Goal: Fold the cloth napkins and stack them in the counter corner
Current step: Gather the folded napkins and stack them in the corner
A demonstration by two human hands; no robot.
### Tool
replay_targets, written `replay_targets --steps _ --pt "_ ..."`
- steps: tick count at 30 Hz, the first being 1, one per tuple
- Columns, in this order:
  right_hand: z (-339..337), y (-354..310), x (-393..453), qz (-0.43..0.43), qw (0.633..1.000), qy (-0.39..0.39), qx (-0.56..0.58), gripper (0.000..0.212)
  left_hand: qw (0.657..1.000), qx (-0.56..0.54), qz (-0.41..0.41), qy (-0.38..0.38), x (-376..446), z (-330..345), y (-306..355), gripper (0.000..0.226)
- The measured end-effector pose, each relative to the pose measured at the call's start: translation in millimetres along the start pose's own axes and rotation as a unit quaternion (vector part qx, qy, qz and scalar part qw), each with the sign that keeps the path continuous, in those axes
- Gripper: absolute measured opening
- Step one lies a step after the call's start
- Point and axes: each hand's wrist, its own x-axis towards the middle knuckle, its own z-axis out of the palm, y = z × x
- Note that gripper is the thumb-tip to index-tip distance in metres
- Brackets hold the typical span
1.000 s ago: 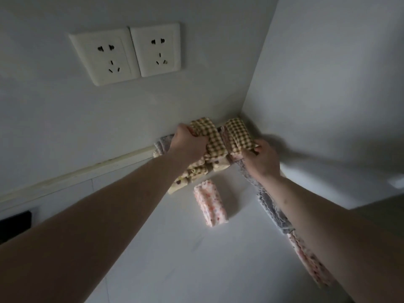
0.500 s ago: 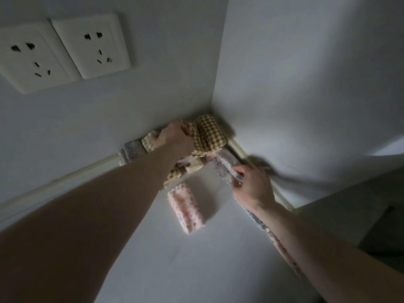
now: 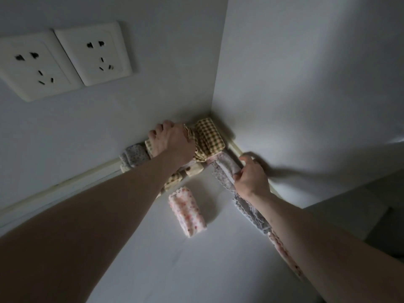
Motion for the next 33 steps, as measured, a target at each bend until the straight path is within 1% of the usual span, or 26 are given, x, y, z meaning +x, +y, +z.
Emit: replay_targets --steps 3,5,9,11,12,14,16,19,21,23,24,26,28,30,33 --pt "4 -4 -1 0.007 1.000 -0.023 -0.015 0.055 0.998 -0.013 0.051 0.018 -10 -2 -5 0.032" --pt "7 -7 -4 0.016 0.999 -0.045 -0.020 0.056 0.994 -0.026 0.099 0.027 -18 -1 -8 0.025" --pt "6 -10 -8 0.037 0.996 -0.074 -0.028 0.033 0.986 -0.048 0.159 0.029 -33 0 -13 0.028" --pt "1 -13 -11 0.034 0.997 -0.073 -0.014 0.025 0.984 -0.069 0.165 0.028 -44 -2 -14 0.030" --pt "-1 -15 -12 0.033 0.997 -0.071 -0.006 0.021 0.983 -0.090 0.155 0.026 -52 -3 -16 0.031" --pt "-4 -16 -16 0.039 0.997 -0.064 0.015 0.015 0.981 -0.150 0.121 0.019 -75 -5 -21 0.032" --pt "-8 -16 -21 0.043 0.996 -0.060 0.058 0.012 0.975 -0.213 0.069 -0.004 -102 -2 -30 0.028" --pt "-13 -17 -34 0.041 0.984 -0.051 0.165 0.009 0.958 -0.276 -0.057 -0.056 -141 14 -46 0.029" --pt "-17 -20 -41 0.038 0.975 -0.041 0.213 0.012 0.936 -0.303 -0.147 -0.103 -157 27 -54 0.041" --pt "-18 -23 -47 0.040 0.967 -0.044 0.247 0.014 0.903 -0.323 -0.225 -0.172 -165 37 -56 0.062" --pt "-18 -24 -49 0.045 0.962 -0.044 0.266 0.017 0.885 -0.334 -0.256 -0.199 -166 40 -55 0.071" --pt "-19 -29 -51 0.062 0.949 -0.036 0.306 0.023 0.858 -0.356 -0.294 -0.223 -166 45 -50 0.079" --pt "-21 -34 -50 0.066 0.940 -0.038 0.333 0.022 0.852 -0.360 -0.312 -0.216 -164 50 -45 0.076" --pt "-22 -40 -48 0.075 0.929 -0.053 0.360 0.022 0.852 -0.351 -0.328 -0.207 -160 55 -42 0.068" --pt "-21 -50 -40 0.083 0.916 -0.068 0.387 0.022 0.838 -0.367 -0.333 -0.227 -155 55 -42 0.041"
